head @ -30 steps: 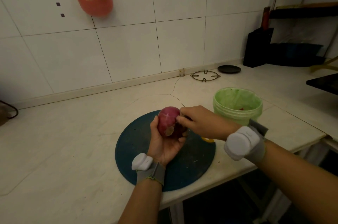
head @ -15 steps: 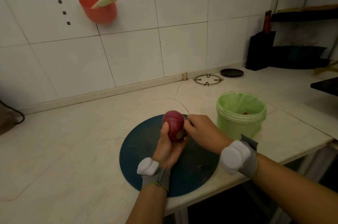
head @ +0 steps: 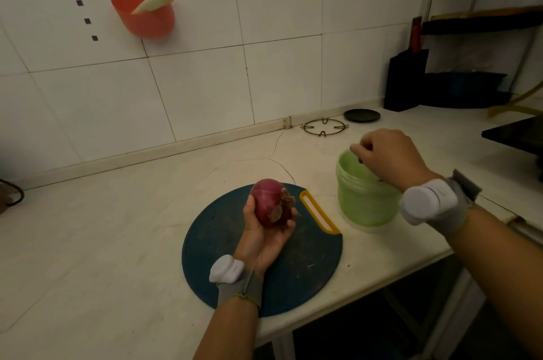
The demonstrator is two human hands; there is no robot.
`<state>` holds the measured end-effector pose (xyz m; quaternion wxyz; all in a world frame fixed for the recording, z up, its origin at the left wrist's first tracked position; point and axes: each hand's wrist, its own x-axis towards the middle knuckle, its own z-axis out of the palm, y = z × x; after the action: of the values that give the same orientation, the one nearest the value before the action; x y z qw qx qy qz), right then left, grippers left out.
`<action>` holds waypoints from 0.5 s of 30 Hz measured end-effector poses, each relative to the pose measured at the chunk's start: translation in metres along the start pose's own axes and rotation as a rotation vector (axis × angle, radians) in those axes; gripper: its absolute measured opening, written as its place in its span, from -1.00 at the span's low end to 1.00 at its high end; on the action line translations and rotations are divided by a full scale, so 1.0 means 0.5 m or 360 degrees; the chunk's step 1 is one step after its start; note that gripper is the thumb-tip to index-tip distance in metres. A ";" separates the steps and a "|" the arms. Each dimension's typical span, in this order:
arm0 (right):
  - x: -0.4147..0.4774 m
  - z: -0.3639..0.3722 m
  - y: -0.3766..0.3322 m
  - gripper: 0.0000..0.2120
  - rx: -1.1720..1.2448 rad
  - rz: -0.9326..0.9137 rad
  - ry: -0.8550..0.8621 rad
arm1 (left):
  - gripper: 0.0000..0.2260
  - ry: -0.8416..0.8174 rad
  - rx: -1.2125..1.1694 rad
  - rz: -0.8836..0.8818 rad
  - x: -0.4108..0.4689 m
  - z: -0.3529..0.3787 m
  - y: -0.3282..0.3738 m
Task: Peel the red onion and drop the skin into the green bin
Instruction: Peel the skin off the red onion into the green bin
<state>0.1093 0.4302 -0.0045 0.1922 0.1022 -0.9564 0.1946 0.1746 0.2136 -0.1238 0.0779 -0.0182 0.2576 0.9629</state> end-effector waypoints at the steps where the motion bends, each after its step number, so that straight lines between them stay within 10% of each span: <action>1: 0.005 0.001 0.014 -0.65 -0.0092 0.0060 -0.0058 | -0.15 0.0009 -0.0023 -0.0010 -0.001 0.000 0.001; 7: 0.003 0.016 0.040 -0.94 -0.0021 0.0064 0.0068 | -0.45 0.0090 0.0009 -0.0016 -0.006 0.004 0.005; 15: 0.002 0.034 0.023 -0.70 0.0083 -0.0106 0.0285 | -0.22 -0.0125 0.0160 0.0076 -0.005 0.000 0.001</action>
<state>0.0999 0.4336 -0.0224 0.2807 0.1210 -0.9261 0.2212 0.1771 0.2128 -0.1233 0.0657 0.0296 0.3028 0.9503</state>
